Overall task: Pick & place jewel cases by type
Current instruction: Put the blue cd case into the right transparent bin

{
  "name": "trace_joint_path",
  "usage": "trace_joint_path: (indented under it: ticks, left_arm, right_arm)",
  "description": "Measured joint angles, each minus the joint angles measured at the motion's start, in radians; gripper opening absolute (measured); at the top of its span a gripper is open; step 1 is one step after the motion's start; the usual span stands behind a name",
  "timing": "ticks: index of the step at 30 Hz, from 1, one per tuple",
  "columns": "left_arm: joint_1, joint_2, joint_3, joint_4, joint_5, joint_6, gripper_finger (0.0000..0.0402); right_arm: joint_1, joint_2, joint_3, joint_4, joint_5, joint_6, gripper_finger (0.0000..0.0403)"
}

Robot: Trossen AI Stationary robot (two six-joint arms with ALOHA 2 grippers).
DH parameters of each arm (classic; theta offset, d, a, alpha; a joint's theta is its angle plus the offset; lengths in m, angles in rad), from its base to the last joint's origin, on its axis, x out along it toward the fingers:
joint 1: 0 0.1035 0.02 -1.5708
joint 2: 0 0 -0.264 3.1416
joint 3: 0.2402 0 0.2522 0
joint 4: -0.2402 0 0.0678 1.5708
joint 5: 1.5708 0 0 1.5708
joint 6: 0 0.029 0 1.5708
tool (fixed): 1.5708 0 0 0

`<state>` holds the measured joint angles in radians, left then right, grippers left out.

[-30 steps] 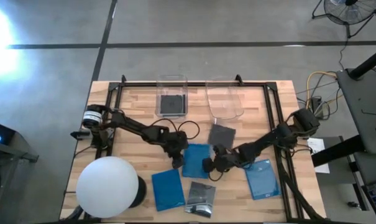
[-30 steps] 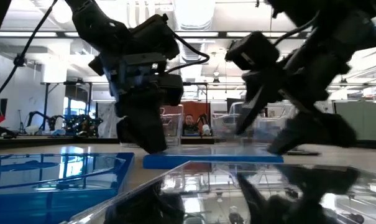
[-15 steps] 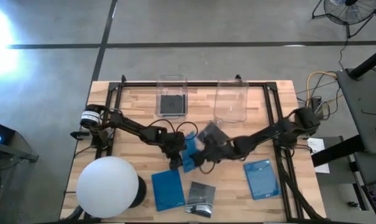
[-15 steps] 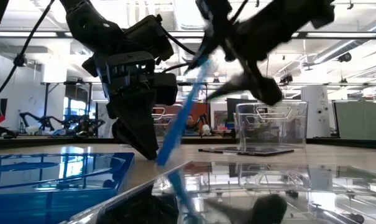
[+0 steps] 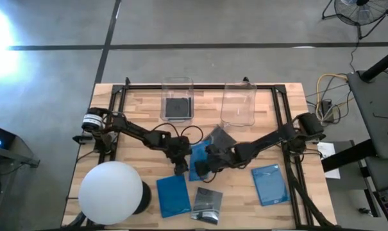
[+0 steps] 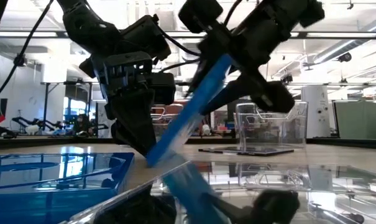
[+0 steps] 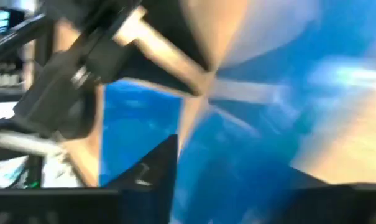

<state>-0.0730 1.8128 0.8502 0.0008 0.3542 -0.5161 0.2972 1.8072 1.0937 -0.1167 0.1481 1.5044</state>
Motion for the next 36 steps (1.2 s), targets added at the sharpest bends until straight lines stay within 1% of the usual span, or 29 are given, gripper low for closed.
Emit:
trace_joint_path:
  ticks: [2,5,7,9,12,13,15,16,17,18,19,21,22,23,24,26,28,31,34,36]
  left_arm:
    - [-0.001,-0.042,-0.015,-0.001,-0.020,0.008,0.0106]
    - [-0.004,-0.142,-0.065,-0.058,-0.074,0.007,0.0106]
    - [-0.005,-0.225,-0.107,-0.046,-0.125,-0.004,0.0106]
    - [-0.006,-0.314,-0.156,-0.039,-0.156,-0.046,0.0106]
    - [-0.007,-0.426,-0.238,-0.025,-0.188,-0.118,0.0106]
    - [-0.007,-0.458,-0.261,-0.018,-0.197,-0.139,0.0106]
    - [-0.007,-0.530,-0.302,0.042,-0.236,-0.176,0.0106]
    - [-0.007,-0.558,-0.324,0.051,-0.251,-0.197,0.0106]
    - [-0.005,-0.581,-0.340,0.077,-0.269,-0.216,0.0106]
    - [-0.005,-0.601,-0.353,0.109,-0.284,-0.226,0.0106]
    - [-0.003,-0.620,-0.368,0.122,-0.294,-0.235,0.0106]
    - [0.000,-0.645,-0.382,0.139,-0.309,-0.240,0.0106]
    - [0.001,-0.655,-0.382,0.154,-0.310,-0.239,0.0106]
    - [0.002,-0.660,-0.384,0.154,-0.312,-0.239,0.0106]
    - [0.004,-0.661,-0.386,0.147,-0.312,-0.240,0.0106]
    - [0.003,-0.660,-0.387,0.146,-0.312,-0.240,0.0106]
    - [0.004,-0.657,-0.389,0.146,-0.312,-0.241,0.0106]
    - [0.003,-0.657,-0.396,0.143,-0.312,-0.244,0.0106]
    - [0.003,-0.656,-0.399,0.146,-0.312,-0.244,0.0106]
    - [0.003,-0.656,-0.399,0.145,-0.312,-0.244,0.0106]
  right_arm:
    - [0.007,-0.060,0.001,-0.133,0.016,0.021,0.0081]
    - [0.024,-0.165,0.006,-0.303,0.044,0.067,0.0028]
    - [0.033,-0.251,0.001,-0.400,0.093,0.103,0.0019]
    - [0.037,-0.363,0.000,-0.465,0.187,0.141,0.0021]
    - [0.009,-0.531,0.003,-0.588,0.367,0.166,0.0022]
    - [-0.006,-0.577,0.005,-0.645,0.433,0.170,0.0022]
    - [-0.061,-0.653,0.010,-0.818,0.594,0.238,0.0020]
    - [-0.108,-0.685,0.012,-0.896,0.633,0.267,0.0020]
    - [-0.177,-0.710,0.008,-0.952,0.628,0.263,0.0020]
    - [-0.256,-0.729,-0.009,-0.966,0.586,0.230,0.0020]
    - [-0.335,-0.737,-0.032,-0.937,0.511,0.166,0.0021]
    - [-0.469,-0.738,-0.086,-0.748,0.359,-0.025,0.0027]
    - [-0.528,-0.727,-0.112,-0.643,0.306,-0.127,0.0031]
    - [-0.576,-0.710,-0.135,-0.576,0.272,-0.179,0.0036]
    - [-0.614,-0.695,-0.152,-0.539,0.255,-0.191,0.0039]
    - [-0.699,-0.654,-0.167,-0.512,0.223,-0.209,0.0045]
    - [-0.745,-0.597,-0.170,-0.518,0.165,-0.256,0.0050]
    - [-0.749,-0.510,-0.167,-0.484,0.049,-0.277,0.0067]
    - [-0.746,-0.422,-0.161,-0.434,-0.055,-0.298,0.0105]
    - [-0.749,-0.377,-0.139,-0.464,-0.098,-0.303,0.0140]
